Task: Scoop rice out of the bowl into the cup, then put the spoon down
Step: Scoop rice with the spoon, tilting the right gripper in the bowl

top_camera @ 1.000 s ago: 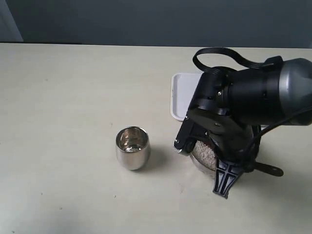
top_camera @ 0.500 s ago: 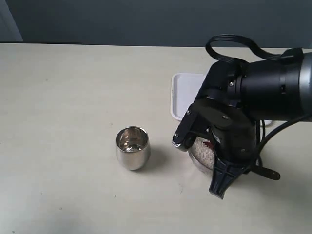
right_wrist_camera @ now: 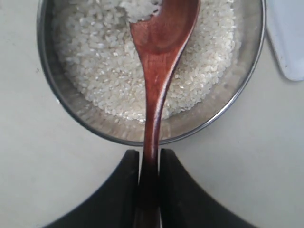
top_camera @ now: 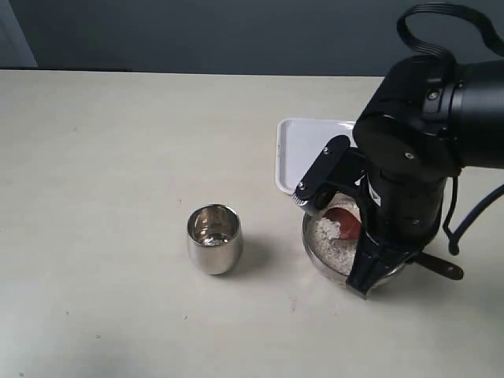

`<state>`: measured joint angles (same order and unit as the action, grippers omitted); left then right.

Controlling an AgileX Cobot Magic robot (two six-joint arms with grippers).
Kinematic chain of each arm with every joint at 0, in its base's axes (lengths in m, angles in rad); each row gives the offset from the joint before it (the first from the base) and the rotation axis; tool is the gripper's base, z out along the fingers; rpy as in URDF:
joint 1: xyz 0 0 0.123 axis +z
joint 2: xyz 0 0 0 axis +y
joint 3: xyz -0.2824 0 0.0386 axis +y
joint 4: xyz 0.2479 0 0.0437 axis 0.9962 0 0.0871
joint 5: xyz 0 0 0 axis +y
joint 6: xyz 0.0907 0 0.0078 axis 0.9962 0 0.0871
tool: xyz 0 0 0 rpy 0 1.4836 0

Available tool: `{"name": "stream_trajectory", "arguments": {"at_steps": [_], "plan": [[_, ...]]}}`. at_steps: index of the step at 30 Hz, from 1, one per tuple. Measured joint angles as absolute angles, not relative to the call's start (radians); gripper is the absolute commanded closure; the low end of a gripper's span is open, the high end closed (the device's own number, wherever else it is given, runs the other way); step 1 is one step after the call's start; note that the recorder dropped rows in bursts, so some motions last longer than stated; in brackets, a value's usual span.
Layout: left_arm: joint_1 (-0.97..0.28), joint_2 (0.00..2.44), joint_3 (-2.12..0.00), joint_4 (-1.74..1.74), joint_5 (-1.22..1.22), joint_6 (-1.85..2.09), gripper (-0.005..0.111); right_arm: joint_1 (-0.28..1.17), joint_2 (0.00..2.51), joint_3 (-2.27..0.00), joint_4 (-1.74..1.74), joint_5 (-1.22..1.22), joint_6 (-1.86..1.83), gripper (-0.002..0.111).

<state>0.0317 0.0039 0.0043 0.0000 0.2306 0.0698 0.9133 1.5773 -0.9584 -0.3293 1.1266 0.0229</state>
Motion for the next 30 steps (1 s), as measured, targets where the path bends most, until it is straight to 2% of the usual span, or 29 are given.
{"name": "stream_trajectory", "arguments": {"at_steps": [25,30], "plan": [[0.032,0.004,0.004,0.000,0.231,0.070,0.106,0.909,1.577,-0.958,-0.301,1.116,0.035,0.109],[0.032,0.004,0.004,0.000,0.231,0.070,0.106,0.813,1.536,-0.958,-0.244,1.103,0.031,0.109]]}}
